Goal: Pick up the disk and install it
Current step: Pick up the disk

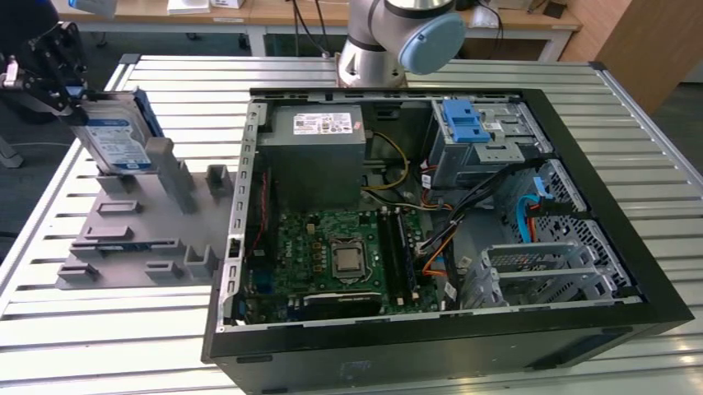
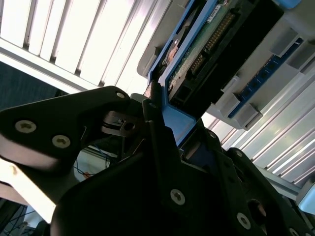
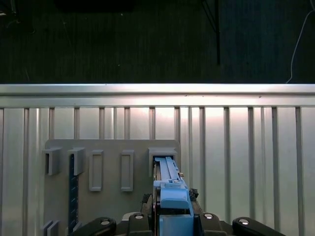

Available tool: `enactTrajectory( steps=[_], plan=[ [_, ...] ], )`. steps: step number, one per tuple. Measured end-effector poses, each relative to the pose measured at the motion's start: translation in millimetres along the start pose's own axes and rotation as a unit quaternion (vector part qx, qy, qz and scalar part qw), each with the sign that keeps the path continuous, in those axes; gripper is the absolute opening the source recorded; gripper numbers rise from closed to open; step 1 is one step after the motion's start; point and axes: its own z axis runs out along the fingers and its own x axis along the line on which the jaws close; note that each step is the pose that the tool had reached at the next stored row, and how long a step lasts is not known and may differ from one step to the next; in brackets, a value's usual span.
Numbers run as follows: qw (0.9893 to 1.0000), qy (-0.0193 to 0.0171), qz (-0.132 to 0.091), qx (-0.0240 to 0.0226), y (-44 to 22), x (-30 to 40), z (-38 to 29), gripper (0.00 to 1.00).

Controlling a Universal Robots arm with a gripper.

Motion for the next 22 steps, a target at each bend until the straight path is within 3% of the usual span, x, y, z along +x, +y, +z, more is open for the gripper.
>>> enactTrajectory(
  steps=[13,22],
  plan=[
    [1.0,0.0,0.0,-0.0001,0.2,-0.2,-6.9,0.36],
    [1.0,0.0,0.0,0.0,0.4,-0.5,-15.4,0.36]
  ],
)
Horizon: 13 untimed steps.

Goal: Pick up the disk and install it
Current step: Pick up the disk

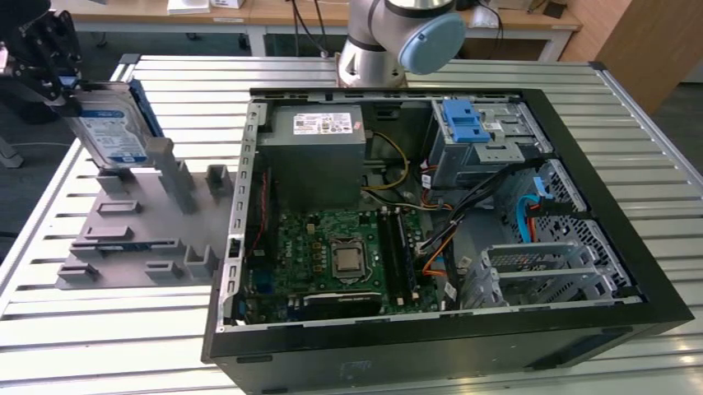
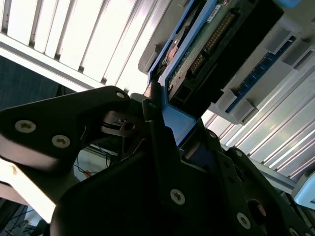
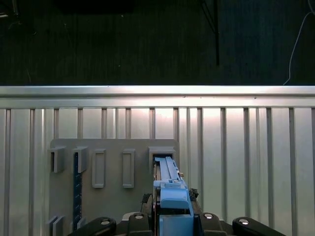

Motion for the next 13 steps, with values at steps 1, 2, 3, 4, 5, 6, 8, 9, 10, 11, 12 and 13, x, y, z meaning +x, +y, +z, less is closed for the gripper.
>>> enactTrajectory(
  steps=[1,2,3,4,5,6,8,9,10,11,12,13],
  plan=[
    [1.0,0.0,0.0,0.0001,0.0,0.0,-0.9,0.36],
    [1.0,0.0,0.0,0.0,0.0,0.0,-2.0,0.36],
    [1.0,0.0,0.0,0.0,0.1,-0.1,-3.1,0.36],
    [1.0,0.0,0.0,0.0,0.1,-0.1,-4.3,0.36],
    [1.0,0.0,0.0,0.0,0.1,-0.2,-5.6,0.36],
    [1.0,0.0,0.0,0.0,0.2,-0.2,-6.7,0.36],
    [1.0,0.0,0.0,0.0,0.2,-0.3,-8.9,0.36],
    [1.0,0.0,0.0,0.0,0.2,-0.3,-10.1,0.36],
    [1.0,0.0,0.0,0.0,0.3,-0.3,-11.2,0.36],
    [1.0,0.0,0.0,0.0,0.3,-0.3,-12.2,0.36],
    [1.0,0.0,0.0,0.0,0.3,-0.4,-13.1,0.36],
    [1.0,0.0,0.0,0.0,0.3,-0.4,-14.0,0.36]
  ],
)
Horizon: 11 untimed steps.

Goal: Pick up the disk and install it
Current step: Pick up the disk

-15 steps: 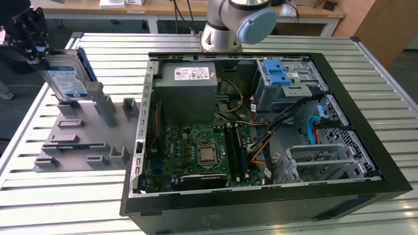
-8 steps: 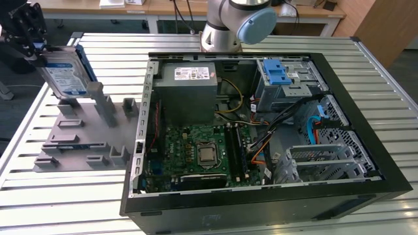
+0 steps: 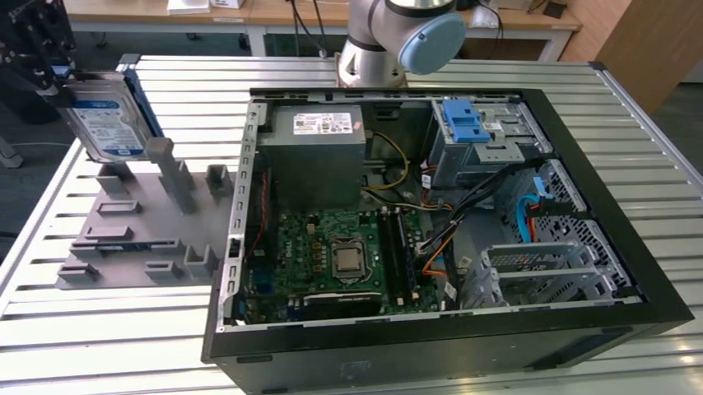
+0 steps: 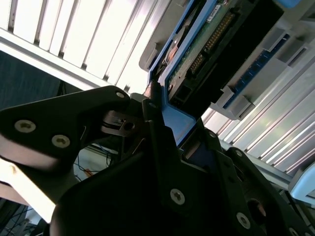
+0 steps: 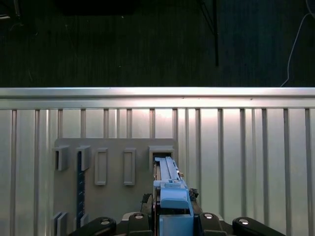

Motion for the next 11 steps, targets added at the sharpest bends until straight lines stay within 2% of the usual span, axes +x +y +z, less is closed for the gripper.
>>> enactTrajectory(
  steps=[11],
  plan=[
    [1.0,0.0,0.0,0.0,0.2,-0.3,-10.0,0.36]
  ],
)
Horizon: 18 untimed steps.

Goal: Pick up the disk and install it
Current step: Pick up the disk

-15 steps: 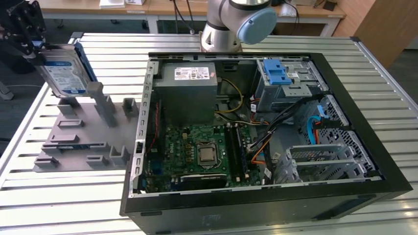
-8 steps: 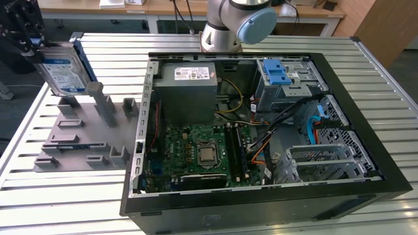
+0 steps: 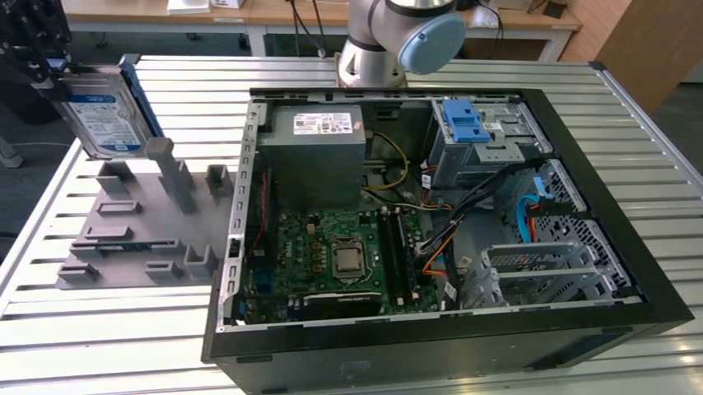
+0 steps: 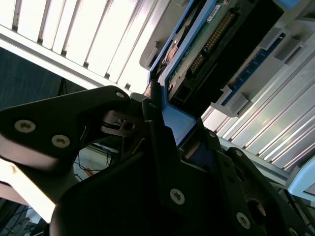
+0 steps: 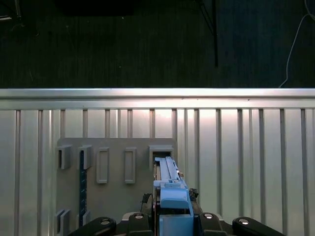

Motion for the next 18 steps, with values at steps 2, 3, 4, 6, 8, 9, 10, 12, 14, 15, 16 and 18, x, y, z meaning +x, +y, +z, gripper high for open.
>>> enactTrajectory(
  steps=[2,3,4,6,8,9,10,12,14,15,16,18],
  plan=[
    [1.0,0.0,0.0,0.0,0.0,-0.1,-1.5,0.36],
    [1.0,0.0,0.0,0.0,0.0,-0.1,-2.2,0.36],
    [1.0,0.0,0.0,0.0,0.0,-0.1,-3.0,0.36],
    [1.0,0.0,0.0,0.0,0.1,-0.1,-4.3,0.36],
    [1.0,0.0,0.0,0.0,0.1,-0.2,-5.6,0.36],
    [1.0,0.0,0.0,0.0,0.1,-0.2,-6.3,0.36],
    [1.0,0.0,0.0,0.0,0.1,-0.2,-7.1,0.36],
    [1.0,0.0,0.0,0.0,0.2,-0.3,-8.5,0.36],
    [1.0,0.0,0.0,0.0,0.2,-0.3,-10.0,0.36],
    [1.0,0.0,0.0,0.0,0.2,-0.3,-10.8,0.36],
    [1.0,0.0,0.0,0.0,0.2,-0.4,-11.6,0.36],
    [1.0,0.0,0.0,0.0,0.3,-0.4,-13.3,0.36]
  ],
)
